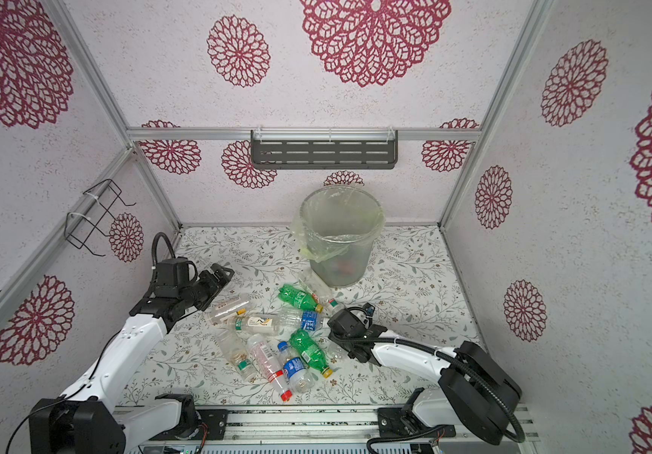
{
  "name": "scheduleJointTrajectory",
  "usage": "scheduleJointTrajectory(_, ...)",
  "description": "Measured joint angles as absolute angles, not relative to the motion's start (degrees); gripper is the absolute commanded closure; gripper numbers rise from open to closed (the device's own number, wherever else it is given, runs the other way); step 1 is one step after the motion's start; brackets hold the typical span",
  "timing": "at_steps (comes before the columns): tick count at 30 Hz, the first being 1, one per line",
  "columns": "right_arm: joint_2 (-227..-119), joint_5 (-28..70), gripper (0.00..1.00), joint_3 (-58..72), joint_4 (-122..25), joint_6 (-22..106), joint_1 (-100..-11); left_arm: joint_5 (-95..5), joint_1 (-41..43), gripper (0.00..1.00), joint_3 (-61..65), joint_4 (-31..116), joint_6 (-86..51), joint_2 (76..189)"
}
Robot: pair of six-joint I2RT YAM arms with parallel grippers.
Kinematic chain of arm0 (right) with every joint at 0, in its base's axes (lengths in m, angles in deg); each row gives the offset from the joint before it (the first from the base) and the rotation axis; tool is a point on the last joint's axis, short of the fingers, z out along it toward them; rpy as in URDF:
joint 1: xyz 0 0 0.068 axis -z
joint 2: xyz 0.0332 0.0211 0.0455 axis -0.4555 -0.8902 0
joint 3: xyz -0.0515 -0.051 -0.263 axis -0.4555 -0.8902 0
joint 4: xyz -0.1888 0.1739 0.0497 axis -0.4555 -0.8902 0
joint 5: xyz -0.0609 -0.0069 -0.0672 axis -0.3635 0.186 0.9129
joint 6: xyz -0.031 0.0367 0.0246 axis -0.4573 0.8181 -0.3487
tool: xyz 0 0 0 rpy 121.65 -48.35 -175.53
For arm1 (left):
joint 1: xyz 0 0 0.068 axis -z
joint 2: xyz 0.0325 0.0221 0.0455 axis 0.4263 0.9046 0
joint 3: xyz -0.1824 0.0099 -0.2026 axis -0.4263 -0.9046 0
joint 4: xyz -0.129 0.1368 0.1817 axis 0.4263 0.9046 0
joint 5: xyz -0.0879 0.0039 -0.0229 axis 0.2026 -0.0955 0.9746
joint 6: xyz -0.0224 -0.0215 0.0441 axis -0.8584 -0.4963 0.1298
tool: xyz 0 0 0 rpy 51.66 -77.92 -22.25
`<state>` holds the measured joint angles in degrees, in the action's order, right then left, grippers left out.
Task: Throw the plastic bottles in the bin
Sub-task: 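Close the right gripper on the white-capped blue-labelled water bottle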
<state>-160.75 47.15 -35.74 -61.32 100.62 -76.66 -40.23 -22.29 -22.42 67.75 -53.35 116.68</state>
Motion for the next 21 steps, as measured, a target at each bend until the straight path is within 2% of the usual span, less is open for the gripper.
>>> scheduleJointTrajectory(4, -160.6, 47.3, 0.40, -36.0, -60.4, 100.7, -76.7, -40.2, -22.4, 0.03, -23.0, 67.8, -53.4, 116.7)
scheduleJointTrajectory(21, -148.0, 51.8, 0.44, -37.0, -70.0, 100.1, -76.7, -38.7, -24.5, 0.03, -23.2, 67.8, -53.7, 117.5)
